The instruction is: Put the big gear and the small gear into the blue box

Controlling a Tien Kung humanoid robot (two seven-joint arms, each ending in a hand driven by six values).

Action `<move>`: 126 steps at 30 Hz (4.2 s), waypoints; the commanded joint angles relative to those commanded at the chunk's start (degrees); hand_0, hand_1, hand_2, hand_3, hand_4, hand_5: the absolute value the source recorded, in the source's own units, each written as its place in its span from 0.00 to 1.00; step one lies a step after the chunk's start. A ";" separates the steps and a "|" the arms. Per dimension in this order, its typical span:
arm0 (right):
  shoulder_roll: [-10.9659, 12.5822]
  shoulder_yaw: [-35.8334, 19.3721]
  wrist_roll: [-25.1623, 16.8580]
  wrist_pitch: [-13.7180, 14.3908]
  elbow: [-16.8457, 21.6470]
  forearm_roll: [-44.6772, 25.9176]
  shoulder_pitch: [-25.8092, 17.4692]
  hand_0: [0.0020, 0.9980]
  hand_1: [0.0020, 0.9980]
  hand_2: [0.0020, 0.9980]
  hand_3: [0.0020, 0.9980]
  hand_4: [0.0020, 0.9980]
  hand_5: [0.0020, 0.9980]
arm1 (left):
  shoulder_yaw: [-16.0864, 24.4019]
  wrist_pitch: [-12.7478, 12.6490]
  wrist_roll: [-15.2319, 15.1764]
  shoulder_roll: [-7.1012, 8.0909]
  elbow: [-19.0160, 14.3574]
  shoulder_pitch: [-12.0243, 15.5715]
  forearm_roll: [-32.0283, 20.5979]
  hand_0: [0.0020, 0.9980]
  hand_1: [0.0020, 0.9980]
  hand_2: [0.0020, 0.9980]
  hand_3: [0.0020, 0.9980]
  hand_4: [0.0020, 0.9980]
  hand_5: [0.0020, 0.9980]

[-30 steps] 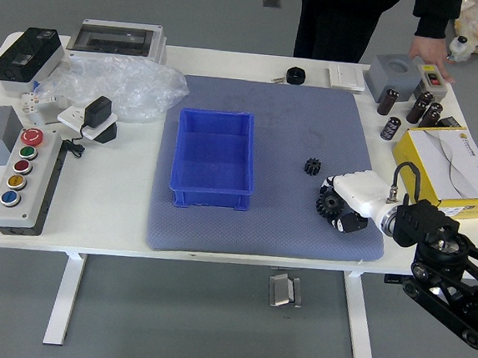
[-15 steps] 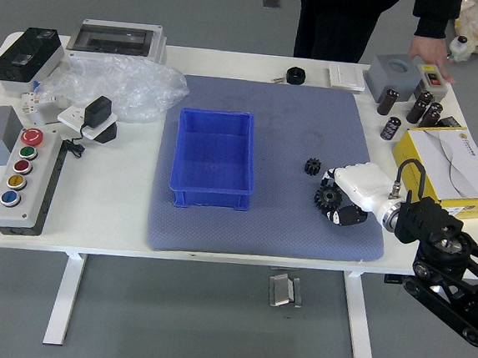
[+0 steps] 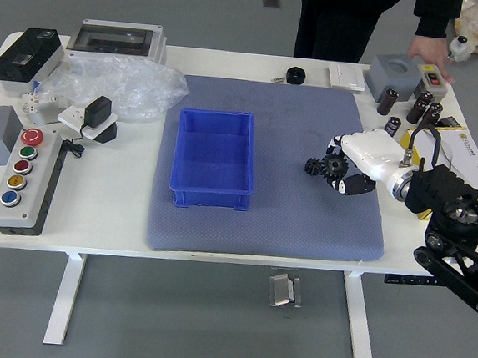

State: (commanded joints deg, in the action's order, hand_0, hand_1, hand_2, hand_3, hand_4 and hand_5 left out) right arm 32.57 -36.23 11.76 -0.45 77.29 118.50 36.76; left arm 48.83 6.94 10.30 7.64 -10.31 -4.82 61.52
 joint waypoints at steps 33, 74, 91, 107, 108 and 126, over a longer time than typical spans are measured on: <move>-20.26 5.29 0.38 -0.54 -9.24 0.10 10.46 0.54 0.41 0.46 0.55 0.55 0.23 | 0.10 0.12 0.25 0.53 0.00 -0.19 1.33 0.89 0.88 0.85 0.86 0.74 0.31; -16.31 2.12 -1.59 -4.07 -10.00 -2.15 10.73 0.48 0.48 0.63 0.79 0.86 0.47 | -0.05 0.05 0.25 0.42 0.00 -0.25 1.02 0.89 0.88 0.85 0.86 0.73 0.30; -10.24 5.68 -11.12 -1.70 -20.24 -5.96 9.17 0.48 0.47 0.58 0.69 0.81 0.40 | 0.02 0.06 0.18 0.00 0.00 -0.58 0.88 0.89 0.88 0.85 0.86 0.73 0.30; -12.70 8.31 -15.45 1.78 -29.29 -7.59 10.93 0.45 0.44 0.54 0.65 0.74 0.34 | -0.10 0.06 0.15 -0.25 0.00 -0.73 0.76 0.89 0.88 0.85 0.86 0.73 0.30; -12.86 8.33 -15.57 1.88 -29.69 -7.64 11.02 0.45 0.44 0.54 0.65 0.74 0.34 | -0.11 0.06 0.15 -0.26 0.00 -0.72 0.75 0.89 0.88 0.85 0.86 0.73 0.30; -15.80 8.65 -17.48 2.71 -36.58 -8.38 12.23 0.46 0.44 0.54 0.65 0.73 0.33 | -0.15 0.11 0.17 -0.64 0.00 -0.82 0.86 0.89 0.88 0.85 0.86 0.73 0.30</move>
State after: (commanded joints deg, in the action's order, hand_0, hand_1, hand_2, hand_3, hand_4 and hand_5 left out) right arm 16.77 -27.58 -5.72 2.26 40.71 110.12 48.99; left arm 48.69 7.05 10.48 7.00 -10.31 -5.64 62.38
